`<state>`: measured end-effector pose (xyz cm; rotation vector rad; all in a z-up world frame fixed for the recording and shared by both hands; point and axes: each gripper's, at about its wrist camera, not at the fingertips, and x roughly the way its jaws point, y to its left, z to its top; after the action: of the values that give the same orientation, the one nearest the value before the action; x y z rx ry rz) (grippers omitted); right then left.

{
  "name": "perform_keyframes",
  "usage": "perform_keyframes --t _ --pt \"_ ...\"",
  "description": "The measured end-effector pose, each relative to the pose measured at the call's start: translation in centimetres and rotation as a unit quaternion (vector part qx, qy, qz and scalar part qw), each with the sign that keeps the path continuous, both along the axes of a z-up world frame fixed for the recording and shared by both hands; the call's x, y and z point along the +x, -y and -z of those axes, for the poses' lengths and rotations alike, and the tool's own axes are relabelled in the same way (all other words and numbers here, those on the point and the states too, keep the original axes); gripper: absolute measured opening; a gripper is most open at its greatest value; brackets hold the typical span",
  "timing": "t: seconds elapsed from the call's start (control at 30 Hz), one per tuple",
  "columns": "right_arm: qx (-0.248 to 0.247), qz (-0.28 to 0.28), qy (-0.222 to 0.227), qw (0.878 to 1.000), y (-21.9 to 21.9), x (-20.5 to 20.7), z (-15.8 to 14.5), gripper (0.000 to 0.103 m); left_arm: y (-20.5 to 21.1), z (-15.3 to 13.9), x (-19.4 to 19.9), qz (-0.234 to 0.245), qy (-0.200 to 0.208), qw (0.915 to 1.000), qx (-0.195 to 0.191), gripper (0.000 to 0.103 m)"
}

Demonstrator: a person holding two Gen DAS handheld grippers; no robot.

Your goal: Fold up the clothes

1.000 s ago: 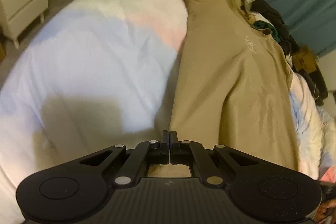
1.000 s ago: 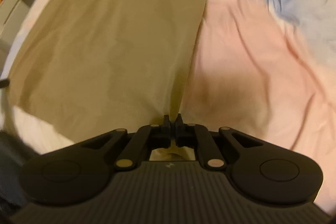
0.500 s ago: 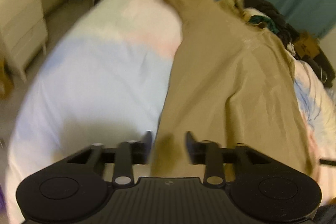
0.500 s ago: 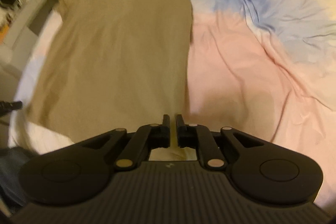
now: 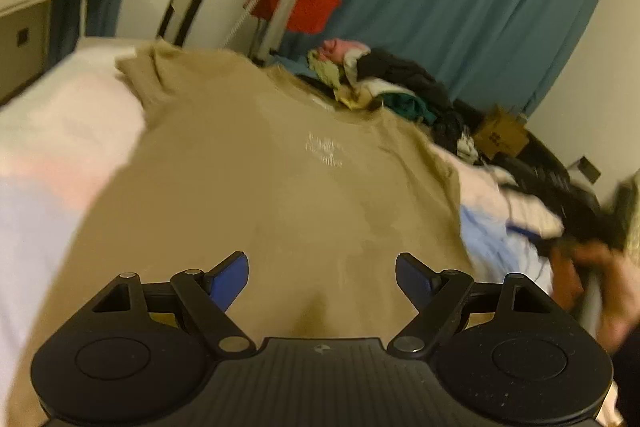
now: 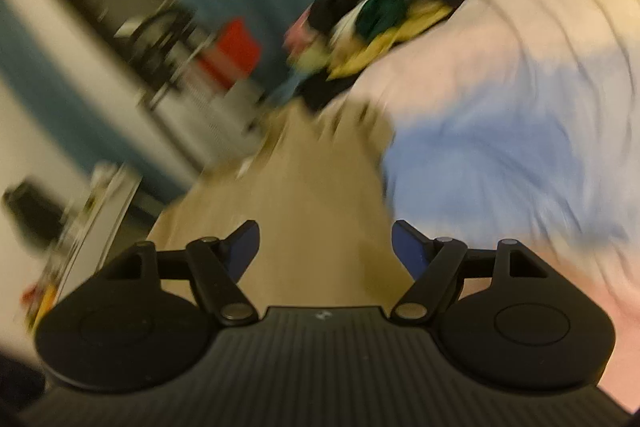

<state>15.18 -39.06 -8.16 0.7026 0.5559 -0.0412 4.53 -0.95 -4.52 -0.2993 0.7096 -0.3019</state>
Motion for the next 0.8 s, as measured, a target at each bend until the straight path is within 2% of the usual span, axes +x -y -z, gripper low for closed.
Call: perform_keyframes --t 0.1,0.23,0.33,0.37,0.4,0.43,0.47,0.57,0.63,0.7,0.8 --pt "-0.011 0.033 0.004 0.999 0.8 5.5 1.6 0.076 -0.6 2.8 2.3 0.001 -0.002 1.0 -0.001 0.082" --pt "-0.042 0.042 -0.006 0.998 0.8 12.1 4.3 0.075 -1.5 5.8 5.4 -0.012 0.01 0.9998 -0.013 0.08" --pt "-0.081 0.031 -0.009 0.996 -0.3 15.0 5.7 0.052 -2.9 7.3 7.1 -0.01 0.004 0.9991 -0.041 0.076" --pt "-0.112 0.019 -0.011 0.993 -1.3 15.6 5.8 0.033 -3.3 7.7 7.4 -0.009 0.004 0.9986 -0.052 0.076" --pt "-0.161 0.007 -0.016 0.987 -2.8 16.2 5.8 0.022 -3.7 7.8 7.5 -0.009 0.007 0.9982 -0.059 0.075" --pt "-0.211 -0.005 -0.018 0.977 -4.5 16.5 5.6 0.02 -3.8 8.0 7.7 -0.008 0.01 0.9979 -0.064 0.074" --pt "-0.261 -0.022 -0.008 0.965 -6.4 16.5 5.4 0.012 -3.8 8.1 7.8 -0.006 0.014 0.9978 -0.064 0.073" --pt "-0.384 -0.081 0.032 0.919 -12.5 16.1 4.9 0.009 -3.7 8.3 7.9 -0.002 0.022 0.9978 -0.062 0.071" --pt "-0.426 -0.122 0.045 0.896 -16.2 15.8 5.3 0.009 -3.9 8.3 7.8 -0.003 0.02 0.9974 -0.069 0.069" --pt "-0.448 -0.164 0.046 0.878 -19.2 15.5 6.0 0.009 -4.1 8.2 7.3 -0.006 0.022 0.9969 -0.076 0.069" --pt "-0.445 -0.221 0.048 0.866 -22.0 14.4 6.6 0.012 -4.3 7.7 6.4 -0.01 0.028 0.9967 -0.075 0.069"
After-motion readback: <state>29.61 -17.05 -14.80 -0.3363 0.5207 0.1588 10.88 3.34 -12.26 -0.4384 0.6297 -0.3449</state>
